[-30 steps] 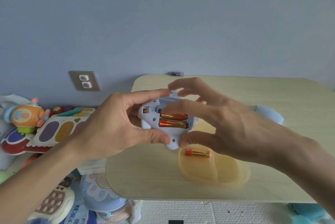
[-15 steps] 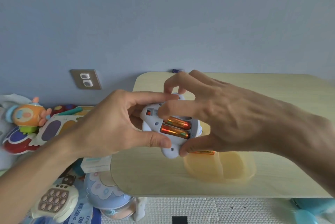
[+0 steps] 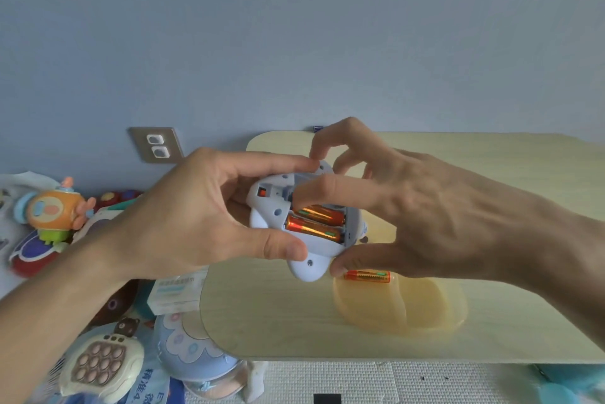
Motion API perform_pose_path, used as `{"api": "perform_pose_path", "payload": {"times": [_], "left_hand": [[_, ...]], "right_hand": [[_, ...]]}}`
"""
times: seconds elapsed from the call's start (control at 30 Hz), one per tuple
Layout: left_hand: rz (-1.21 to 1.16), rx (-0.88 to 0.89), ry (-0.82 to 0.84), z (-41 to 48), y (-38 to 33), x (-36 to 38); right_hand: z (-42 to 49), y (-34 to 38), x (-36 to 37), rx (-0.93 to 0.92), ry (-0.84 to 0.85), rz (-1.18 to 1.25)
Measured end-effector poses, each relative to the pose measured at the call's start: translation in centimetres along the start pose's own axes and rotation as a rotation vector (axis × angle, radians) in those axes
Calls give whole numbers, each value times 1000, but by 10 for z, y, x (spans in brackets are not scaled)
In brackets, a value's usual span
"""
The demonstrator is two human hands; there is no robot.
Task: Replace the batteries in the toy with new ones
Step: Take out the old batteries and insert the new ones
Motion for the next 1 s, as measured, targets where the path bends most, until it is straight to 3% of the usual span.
{"api": "perform_pose_path", "payload": {"times": [0.5,0.8,1.0], "left_hand": [[8,-10,52,-2,3,5],[-23,-14,33,4,12,2],[-4,-9,11,5,17,4]], "right_hand": [[8,7,2,32,72,0],[3,-11,4,177,-249,168],[-1,-11,16,217,-313,191]]}}
Point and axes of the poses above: each hand's wrist, its own z-axis towards the middle knuckle, its own x-axis out of the palm, y = z × x, the point moved 3 cm from there along z, towards the middle knuckle, and after that the axes turned 13 degrees about -y, right-handed, at the moved point
